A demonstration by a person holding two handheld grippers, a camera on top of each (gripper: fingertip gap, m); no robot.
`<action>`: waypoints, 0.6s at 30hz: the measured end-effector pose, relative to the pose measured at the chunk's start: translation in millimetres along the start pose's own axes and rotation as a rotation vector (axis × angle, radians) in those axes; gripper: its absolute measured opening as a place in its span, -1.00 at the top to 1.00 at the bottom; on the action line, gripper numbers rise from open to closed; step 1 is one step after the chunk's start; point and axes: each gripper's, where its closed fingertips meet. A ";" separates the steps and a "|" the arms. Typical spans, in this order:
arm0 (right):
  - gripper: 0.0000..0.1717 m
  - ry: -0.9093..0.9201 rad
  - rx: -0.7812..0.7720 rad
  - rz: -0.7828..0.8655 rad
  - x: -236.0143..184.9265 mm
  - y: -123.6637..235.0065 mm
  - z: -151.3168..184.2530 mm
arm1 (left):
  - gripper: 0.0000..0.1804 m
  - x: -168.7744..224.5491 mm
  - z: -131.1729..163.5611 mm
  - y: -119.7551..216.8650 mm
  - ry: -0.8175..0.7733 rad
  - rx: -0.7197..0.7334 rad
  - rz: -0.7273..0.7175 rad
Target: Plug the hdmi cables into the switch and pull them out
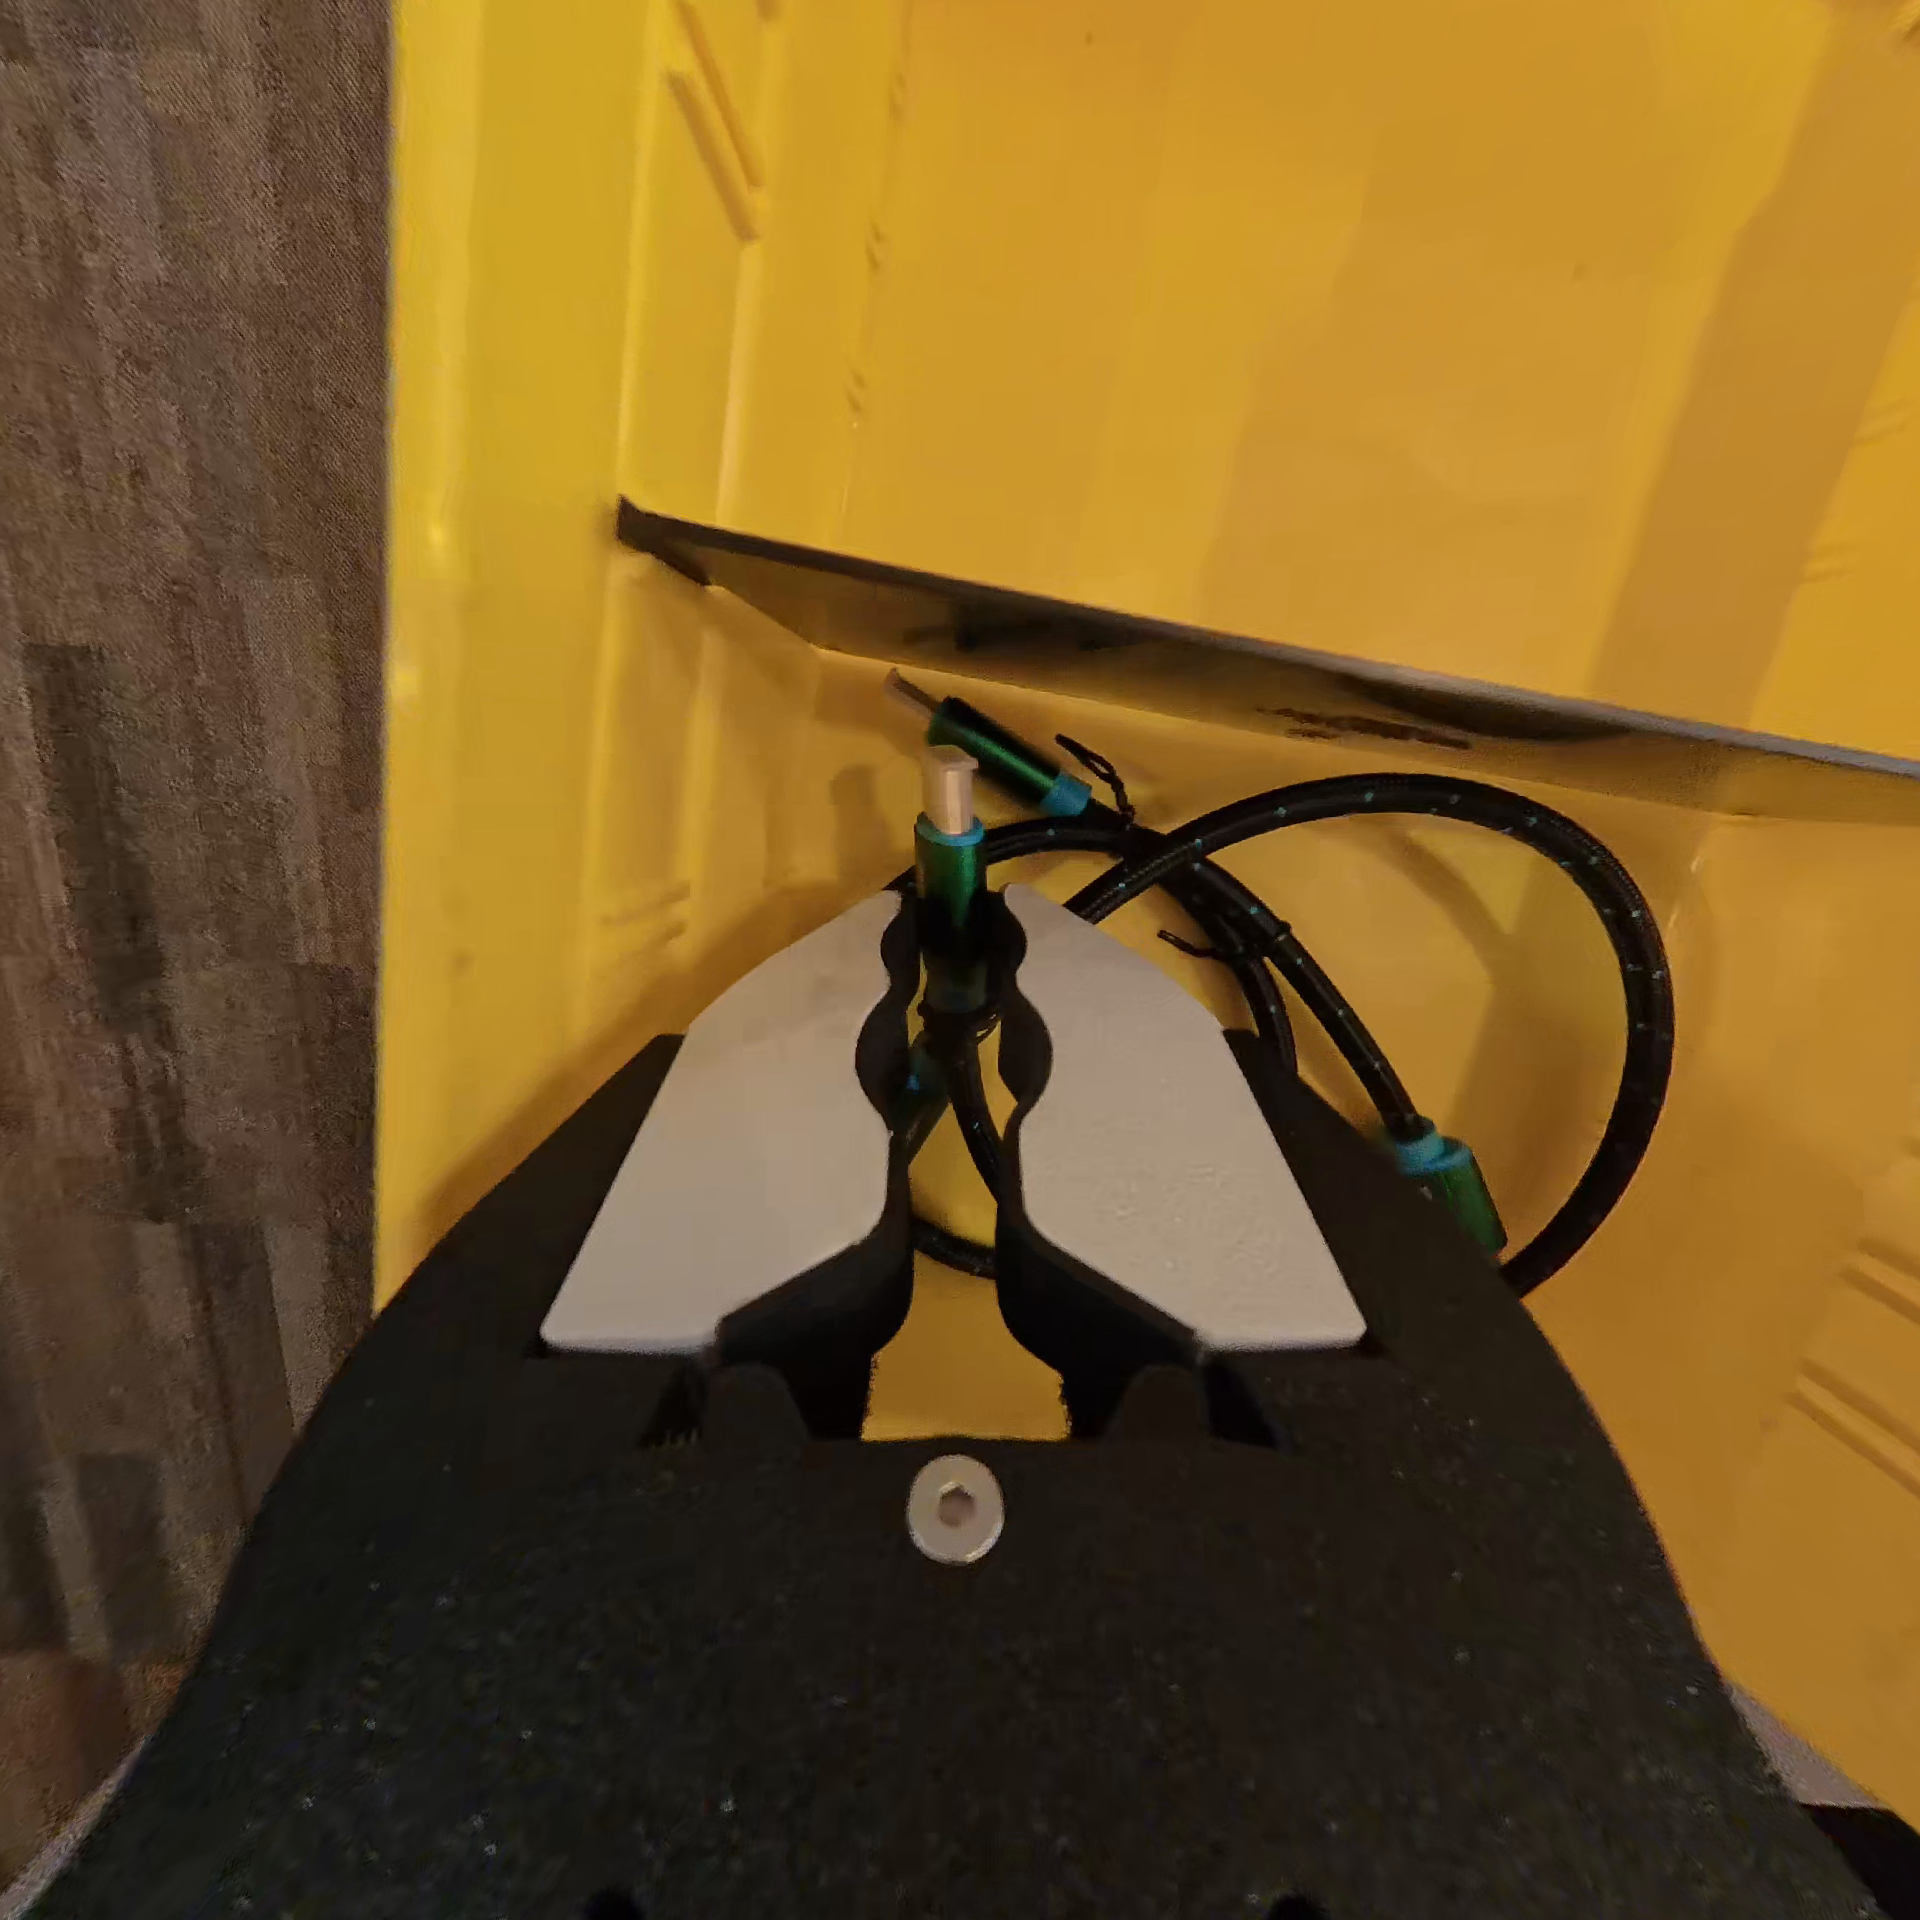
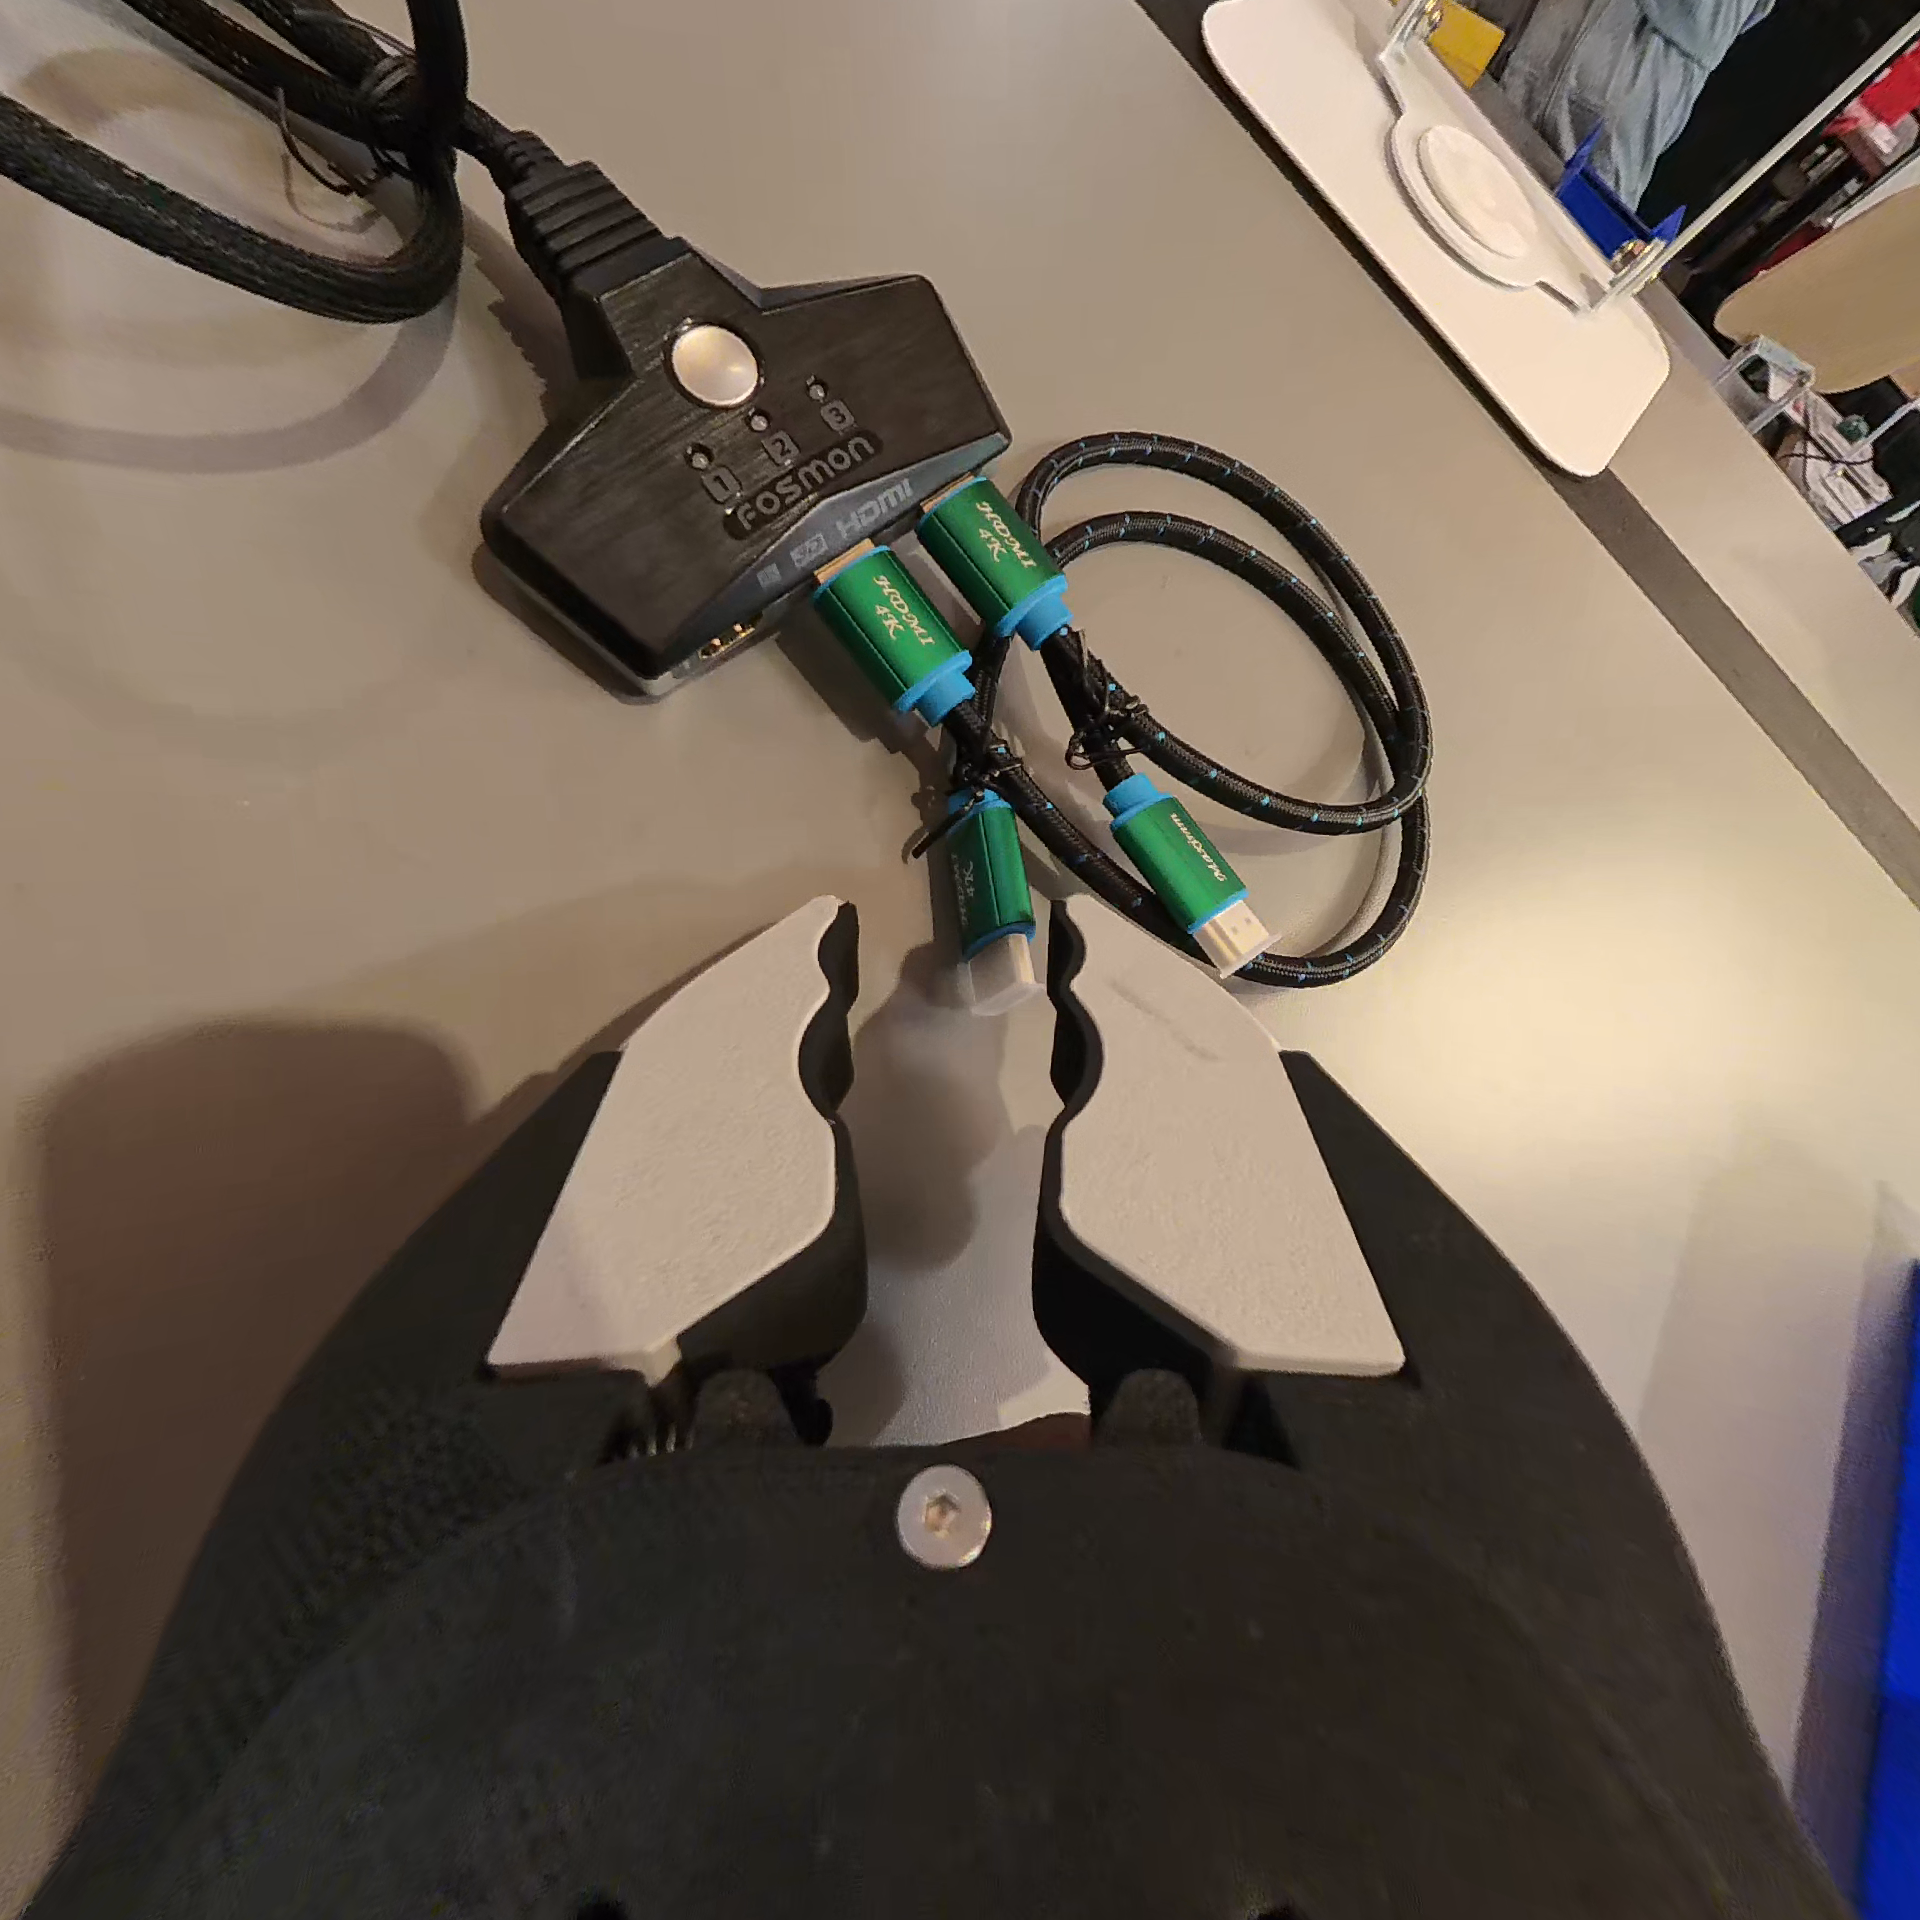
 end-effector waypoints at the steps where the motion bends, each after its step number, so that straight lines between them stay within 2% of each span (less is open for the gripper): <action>1: 0.60 -0.001 0.000 -0.001 0.1 0.1 0.1 | 0.87 -0.5 -2.0 7.9 -0.011 0.025 -0.010; 5: 0.59 0.001 0.002 -0.004 -0.4 0.2 -0.1 | 0.87 0.2 -20.0 66.1 -0.083 0.184 -0.095; 9: 0.59 0.016 0.018 -0.003 -1.7 1.9 -2.0 | 0.87 30.9 -56.4 152.4 -0.222 0.445 -0.149; 11: 0.59 0.025 0.041 -0.002 -2.6 4.2 -4.4 | 0.87 66.9 -71.7 189.7 -0.281 0.551 -0.106; 13: 0.59 0.026 0.067 -0.005 -3.5 7.6 -6.8 | 0.87 117.3 -80.7 213.5 -0.353 0.620 -0.001; 15: 0.59 0.023 0.100 -0.009 -4.7 12.4 -9.7 | 0.87 174.1 -83.0 223.7 -0.414 0.658 0.133; 18: 0.58 0.032 0.166 -0.018 -9.0 24.4 -15.8 | 0.87 261.9 -79.8 220.8 -0.450 0.696 0.382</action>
Point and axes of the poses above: each gripper's, where its closed fingertips meet, y back along the fingers, z out of its underside, x = y × z across the jaws, and after that the axes turned 1 degree about -y, right-handed
